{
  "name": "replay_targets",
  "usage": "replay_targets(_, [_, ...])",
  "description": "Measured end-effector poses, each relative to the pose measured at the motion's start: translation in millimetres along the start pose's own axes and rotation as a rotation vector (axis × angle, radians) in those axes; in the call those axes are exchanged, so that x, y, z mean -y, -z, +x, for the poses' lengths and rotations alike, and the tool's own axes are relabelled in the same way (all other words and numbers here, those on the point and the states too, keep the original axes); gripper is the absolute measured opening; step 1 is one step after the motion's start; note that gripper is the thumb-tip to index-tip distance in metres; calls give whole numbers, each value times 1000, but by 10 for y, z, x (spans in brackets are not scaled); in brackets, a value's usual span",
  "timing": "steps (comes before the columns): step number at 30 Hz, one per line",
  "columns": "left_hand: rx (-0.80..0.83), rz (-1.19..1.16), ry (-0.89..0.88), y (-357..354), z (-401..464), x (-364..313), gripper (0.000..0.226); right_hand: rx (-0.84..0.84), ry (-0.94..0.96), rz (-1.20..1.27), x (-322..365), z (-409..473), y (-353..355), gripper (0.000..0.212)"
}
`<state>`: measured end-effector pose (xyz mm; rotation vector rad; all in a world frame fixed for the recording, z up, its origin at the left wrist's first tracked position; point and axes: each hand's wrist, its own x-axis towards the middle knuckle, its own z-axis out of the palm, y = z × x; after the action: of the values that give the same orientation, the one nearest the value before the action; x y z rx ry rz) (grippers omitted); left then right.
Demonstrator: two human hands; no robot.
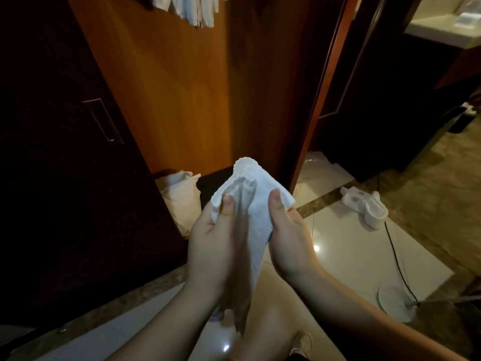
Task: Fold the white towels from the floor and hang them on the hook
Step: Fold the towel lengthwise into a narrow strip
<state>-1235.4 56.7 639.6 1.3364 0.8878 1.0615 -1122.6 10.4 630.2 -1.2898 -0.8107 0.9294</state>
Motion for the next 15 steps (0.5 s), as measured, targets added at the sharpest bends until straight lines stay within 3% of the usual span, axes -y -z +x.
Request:
replay_targets(6, [102,-199,41,347,388,-86,23,-16,-5,12,251,240,356,46])
replay_targets(8, [142,-230,25,560,578,-166,23,85,-64,188,364,331,572,55])
replay_targets(10, [241,-197,34,702,700,-219,48,244,-140,341,459,370,710,66])
replay_targets(12, [347,-177,50,753,776,-250,58,413,-175,369,520,391,736,64])
replay_targets(15, [442,-193,42,726,828,-319,42,612,-229,395,585,370,676,52])
